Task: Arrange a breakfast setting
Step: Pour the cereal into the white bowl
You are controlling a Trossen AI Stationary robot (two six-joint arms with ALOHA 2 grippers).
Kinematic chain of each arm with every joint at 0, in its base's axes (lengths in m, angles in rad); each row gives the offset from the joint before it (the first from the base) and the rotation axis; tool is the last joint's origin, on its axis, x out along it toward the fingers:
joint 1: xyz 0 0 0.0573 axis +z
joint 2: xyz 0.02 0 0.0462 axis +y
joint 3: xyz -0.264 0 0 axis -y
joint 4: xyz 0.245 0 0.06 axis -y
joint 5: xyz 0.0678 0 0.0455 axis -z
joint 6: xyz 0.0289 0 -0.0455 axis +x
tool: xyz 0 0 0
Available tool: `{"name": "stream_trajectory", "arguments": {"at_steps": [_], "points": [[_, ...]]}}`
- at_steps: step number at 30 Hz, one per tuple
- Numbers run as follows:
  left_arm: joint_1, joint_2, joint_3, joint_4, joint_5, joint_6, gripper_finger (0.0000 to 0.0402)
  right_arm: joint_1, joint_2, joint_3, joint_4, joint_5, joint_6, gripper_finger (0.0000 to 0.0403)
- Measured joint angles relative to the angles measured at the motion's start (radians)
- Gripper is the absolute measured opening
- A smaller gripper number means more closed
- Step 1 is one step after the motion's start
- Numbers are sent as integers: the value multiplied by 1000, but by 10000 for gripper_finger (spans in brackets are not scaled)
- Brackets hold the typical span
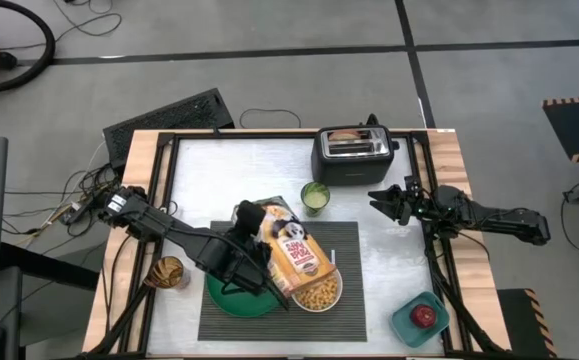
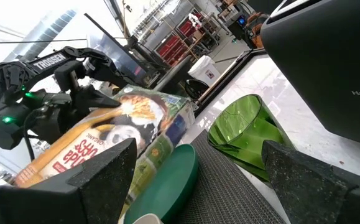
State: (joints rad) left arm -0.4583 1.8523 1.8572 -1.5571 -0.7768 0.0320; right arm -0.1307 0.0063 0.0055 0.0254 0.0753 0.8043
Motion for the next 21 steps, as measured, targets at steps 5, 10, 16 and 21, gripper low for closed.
{"name": "stream_trajectory", "arguments": {"at_steps": [5,10,16,21], "points": [[-2,0,0,2,86,-163,76,0,0,0,0,0,0,373],[-17,0,0,2,125,-336,76,0,0,0,0,0,0,373],[-29,-26,0,14,112,-657,76,-1,0,0,0,0,0,373],[-29,-52,0,10,18,-984,76,-1,0,0,0,1,0,373]]}}
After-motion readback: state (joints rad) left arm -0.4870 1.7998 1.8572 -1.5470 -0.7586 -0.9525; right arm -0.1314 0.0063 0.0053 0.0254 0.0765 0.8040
